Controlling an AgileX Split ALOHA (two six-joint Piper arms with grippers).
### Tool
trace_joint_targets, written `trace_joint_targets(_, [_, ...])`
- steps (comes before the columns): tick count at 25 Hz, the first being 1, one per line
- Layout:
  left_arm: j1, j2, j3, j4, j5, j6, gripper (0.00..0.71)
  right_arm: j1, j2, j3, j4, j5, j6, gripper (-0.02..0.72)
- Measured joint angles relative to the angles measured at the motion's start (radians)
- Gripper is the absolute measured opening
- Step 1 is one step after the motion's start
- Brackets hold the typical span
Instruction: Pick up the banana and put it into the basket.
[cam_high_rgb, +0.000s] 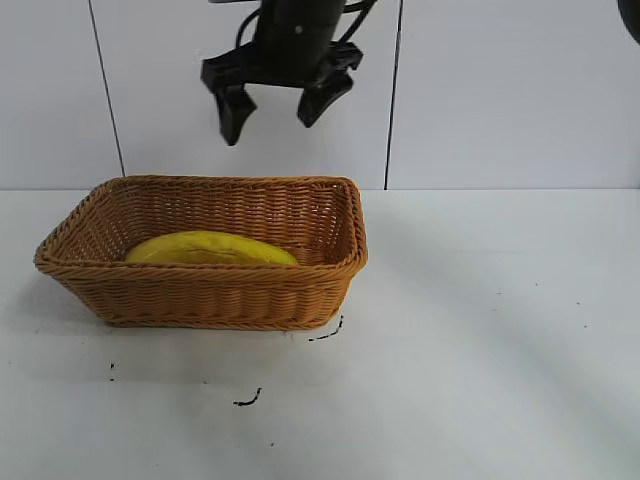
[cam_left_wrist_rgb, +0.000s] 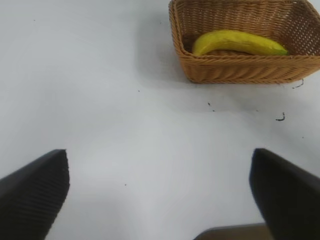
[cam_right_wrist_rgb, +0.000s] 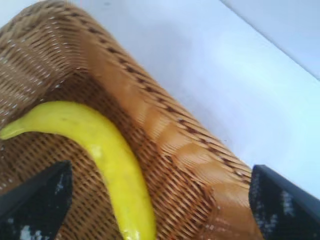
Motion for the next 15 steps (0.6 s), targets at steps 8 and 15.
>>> trace_joint_targets(8, [0.000,0.000,0.000,0.000,0.000,0.000,0.695,-0.214,-0.009,0.020,-0.008,0.031,0.001,0.689])
trace_joint_targets(15, [0.000,0.000,0.000,0.000,0.000,0.000,0.695,-0.301,-0.064,0.173,0.050,0.039,-0.002,0.689])
